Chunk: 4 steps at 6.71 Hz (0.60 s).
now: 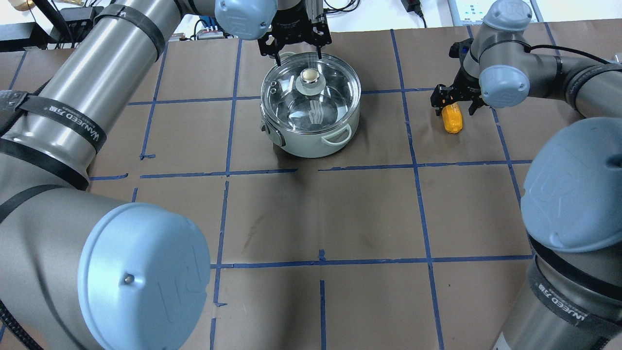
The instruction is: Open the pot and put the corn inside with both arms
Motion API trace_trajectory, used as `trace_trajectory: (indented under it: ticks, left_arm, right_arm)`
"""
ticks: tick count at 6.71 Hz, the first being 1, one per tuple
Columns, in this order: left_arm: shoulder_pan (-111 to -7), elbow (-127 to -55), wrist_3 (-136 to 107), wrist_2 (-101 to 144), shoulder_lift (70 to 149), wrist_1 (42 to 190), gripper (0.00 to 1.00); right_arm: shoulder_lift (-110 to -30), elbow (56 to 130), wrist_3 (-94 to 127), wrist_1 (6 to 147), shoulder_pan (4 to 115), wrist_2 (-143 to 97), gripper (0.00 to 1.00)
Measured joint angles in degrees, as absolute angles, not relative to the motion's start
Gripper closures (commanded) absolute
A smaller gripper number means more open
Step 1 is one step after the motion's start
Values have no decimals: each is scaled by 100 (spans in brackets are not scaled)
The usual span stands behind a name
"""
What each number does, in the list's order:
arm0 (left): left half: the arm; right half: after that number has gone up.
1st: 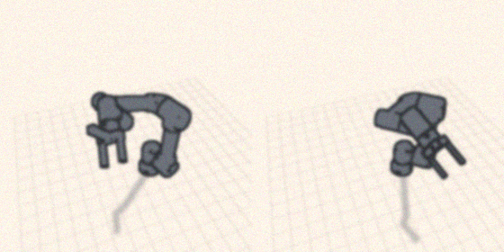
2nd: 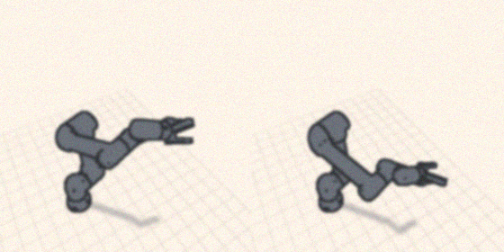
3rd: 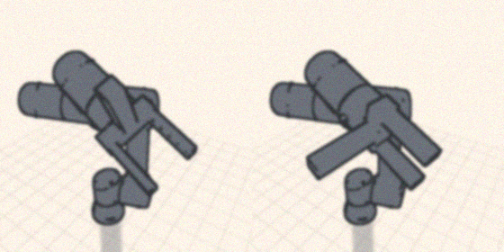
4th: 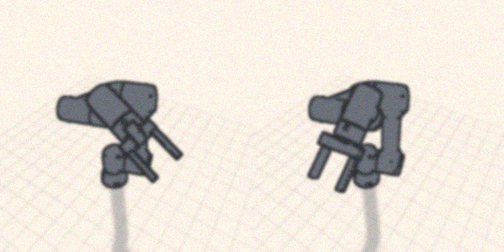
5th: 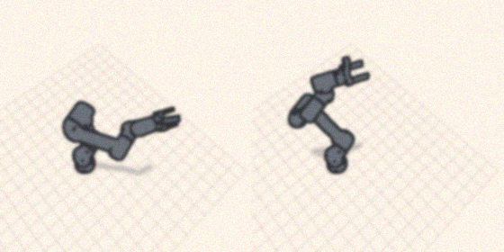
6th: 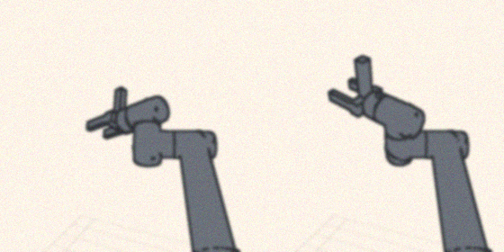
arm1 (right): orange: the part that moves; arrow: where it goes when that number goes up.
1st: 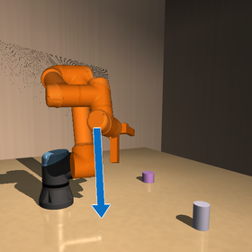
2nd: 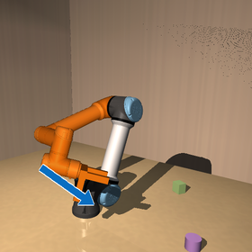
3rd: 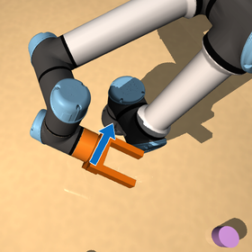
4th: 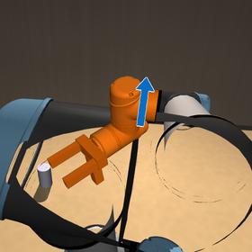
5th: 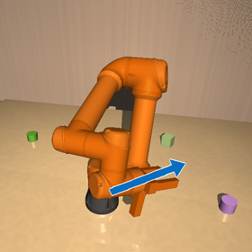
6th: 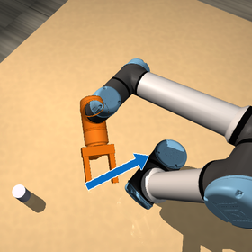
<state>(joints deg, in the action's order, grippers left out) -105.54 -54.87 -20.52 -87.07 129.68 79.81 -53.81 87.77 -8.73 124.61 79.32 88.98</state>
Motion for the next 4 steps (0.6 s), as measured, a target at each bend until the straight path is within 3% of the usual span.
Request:
trace_trajectory:
  ticks: [1,4]
  left_arm:
    - [-10612,-5515,-2110,-8672,12993,7972,0]
    - [-10738,-5695,-2250,-8627,12992,8005,3]
  right_arm:
    - [-5363,8785,-888,12477,7923,8837,92]
    - [-5437,8686,-907,12442,7910,8843,92]
